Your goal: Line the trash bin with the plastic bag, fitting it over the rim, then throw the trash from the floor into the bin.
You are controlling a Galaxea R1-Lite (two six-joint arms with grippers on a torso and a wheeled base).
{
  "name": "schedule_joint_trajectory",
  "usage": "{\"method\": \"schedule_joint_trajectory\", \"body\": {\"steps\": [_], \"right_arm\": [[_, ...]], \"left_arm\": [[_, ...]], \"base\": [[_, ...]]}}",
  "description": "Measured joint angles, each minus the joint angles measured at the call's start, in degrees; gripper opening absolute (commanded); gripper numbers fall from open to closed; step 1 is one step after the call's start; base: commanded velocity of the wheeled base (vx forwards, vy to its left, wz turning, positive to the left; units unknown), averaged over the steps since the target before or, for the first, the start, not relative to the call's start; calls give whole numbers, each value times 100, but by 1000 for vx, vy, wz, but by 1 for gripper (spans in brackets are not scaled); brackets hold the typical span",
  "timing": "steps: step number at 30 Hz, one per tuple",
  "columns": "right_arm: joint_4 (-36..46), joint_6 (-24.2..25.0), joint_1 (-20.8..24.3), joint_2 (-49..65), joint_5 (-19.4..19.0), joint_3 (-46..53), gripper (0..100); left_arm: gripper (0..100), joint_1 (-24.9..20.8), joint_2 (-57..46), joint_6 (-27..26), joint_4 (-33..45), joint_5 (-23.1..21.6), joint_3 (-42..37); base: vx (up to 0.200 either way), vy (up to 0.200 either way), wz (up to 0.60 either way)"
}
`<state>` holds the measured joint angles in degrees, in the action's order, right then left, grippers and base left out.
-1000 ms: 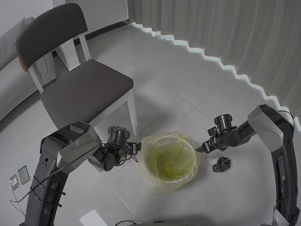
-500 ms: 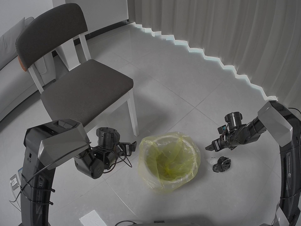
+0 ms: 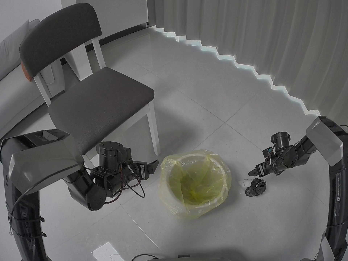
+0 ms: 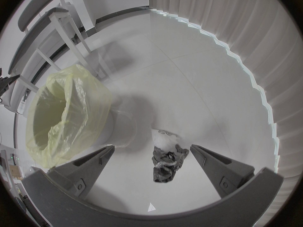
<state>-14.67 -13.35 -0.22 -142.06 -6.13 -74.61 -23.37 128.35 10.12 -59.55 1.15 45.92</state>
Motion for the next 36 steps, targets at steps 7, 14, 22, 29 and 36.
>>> {"method": "schedule_joint_trajectory", "body": {"steps": [7, 14, 22, 29, 36], "right_arm": [[6, 0, -11, -1, 0, -87, 100], [35, -4, -74, -185, 9, -635, 100], [862, -71, -173, -712, 11, -2157, 100], [1588, -101, -219, -1434, 89, -3359, 100], [1690, -123, -232, -2038, 182, -3774, 100]], "left_arm": [[100, -13, -250, 50, -397, -17, -96], [100, -41, -272, 33, -567, -24, -50], [100, -101, -239, 24, -573, -13, 60], [100, -151, -206, 46, -589, 13, 101], [100, -207, -101, 57, -731, 22, 187]], "base": [[-57, 0, 0], [0, 0, 0], [0, 0, 0], [0, 0, 0], [0, 0, 0]]}}
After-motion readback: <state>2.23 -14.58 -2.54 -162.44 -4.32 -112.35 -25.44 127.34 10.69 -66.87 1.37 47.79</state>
